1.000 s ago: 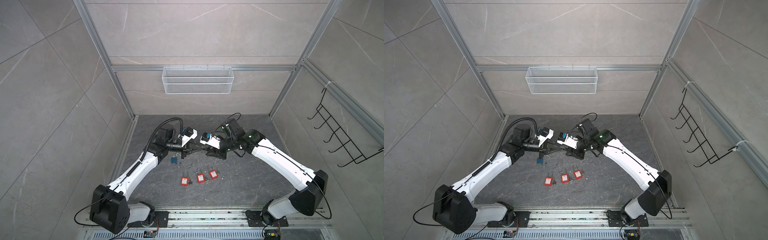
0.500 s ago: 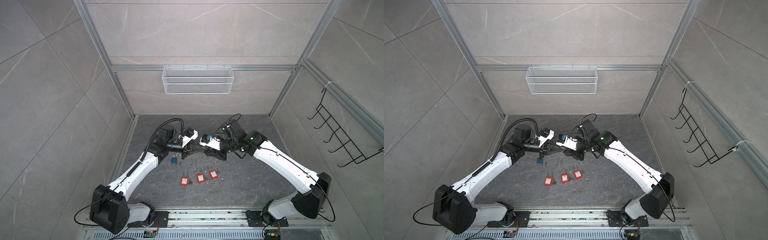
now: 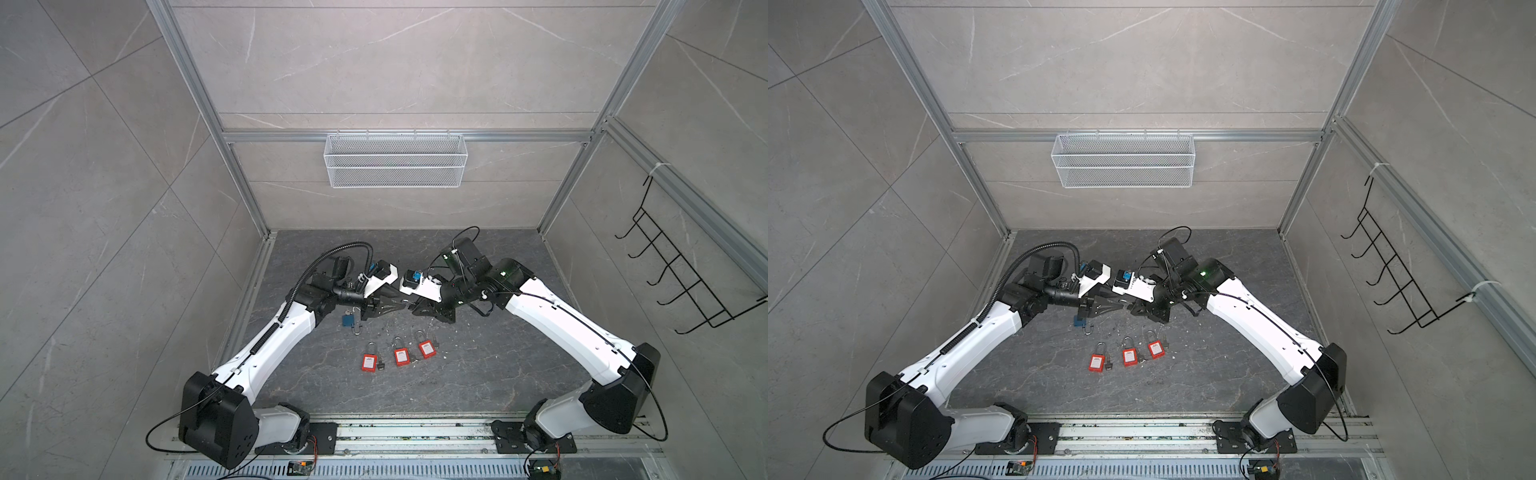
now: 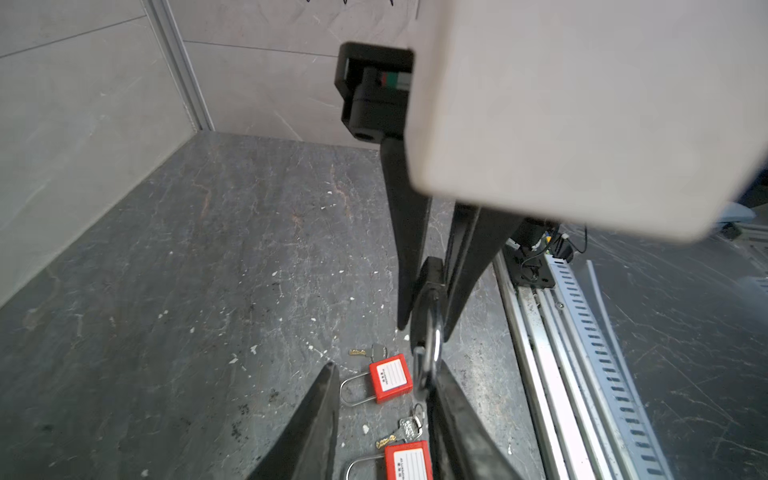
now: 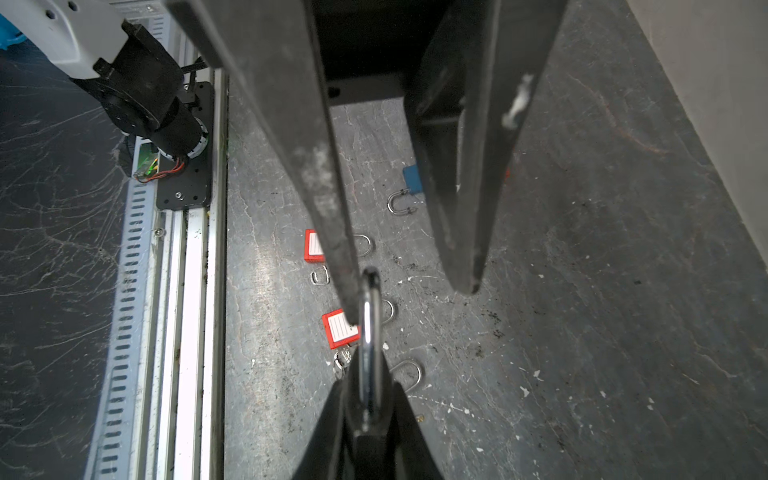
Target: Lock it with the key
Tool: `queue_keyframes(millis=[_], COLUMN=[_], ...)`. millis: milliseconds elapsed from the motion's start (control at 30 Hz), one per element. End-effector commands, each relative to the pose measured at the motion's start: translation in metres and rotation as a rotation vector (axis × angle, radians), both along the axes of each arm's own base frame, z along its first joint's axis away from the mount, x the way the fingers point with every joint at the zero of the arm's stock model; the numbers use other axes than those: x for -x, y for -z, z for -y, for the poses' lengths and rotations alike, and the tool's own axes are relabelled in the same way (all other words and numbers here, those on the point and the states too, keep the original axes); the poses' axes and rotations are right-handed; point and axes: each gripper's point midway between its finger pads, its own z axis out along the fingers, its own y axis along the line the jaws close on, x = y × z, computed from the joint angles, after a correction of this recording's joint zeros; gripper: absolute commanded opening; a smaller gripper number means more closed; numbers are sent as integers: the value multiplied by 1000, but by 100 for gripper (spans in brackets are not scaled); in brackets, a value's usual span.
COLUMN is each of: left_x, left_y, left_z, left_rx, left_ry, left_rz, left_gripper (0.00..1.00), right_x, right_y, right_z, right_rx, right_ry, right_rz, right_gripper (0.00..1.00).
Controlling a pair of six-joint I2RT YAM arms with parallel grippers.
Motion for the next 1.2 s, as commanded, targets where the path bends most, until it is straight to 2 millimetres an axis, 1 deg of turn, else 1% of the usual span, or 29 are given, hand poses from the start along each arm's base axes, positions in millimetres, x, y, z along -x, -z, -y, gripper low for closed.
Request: queue_keyframes(millis=[0, 200, 433, 467, 567, 600, 667, 733, 900, 1067, 1167], left_x=[7, 14, 20, 21, 23, 23, 25, 26, 27, 29, 31], left_y=[-12, -16, -17, -17, -15, -14, -12, -9, -9, -5, -2], left_z=[-7, -1, 7, 8, 11, 11, 12, 12, 12, 12, 12], left_rx=[-42, -27, -32, -32, -31, -32, -35, -40, -37, -50, -56], left_ry=[17, 45, 64, 69, 81, 84, 91, 95, 103, 105, 107], left_rz=[116, 136, 174, 175, 169, 163, 150, 138, 133, 125, 124], left_gripper=[36, 32, 32, 31, 21, 19, 19, 21, 22, 27, 23], right_x=[12, 15, 15, 15, 13, 13, 13, 12, 12, 9, 9], right_y=[-3, 2, 4, 4, 2, 1, -1, -2, -3, -8, -11], right_z=[0, 2, 2, 1, 0, 0, -1, -1, -2, -2, -2], right_rx=[14, 46, 62, 62, 55, 51, 46, 45, 42, 31, 15], right_ry=[-38, -39, -44, -43, -41, -41, -41, -44, -48, -44, -46], right_rz=[-52, -88, -106, -107, -101, -98, -91, -86, -82, -55, -41], right_gripper=[6, 6, 5, 5, 5, 5, 5, 5, 4, 4, 3])
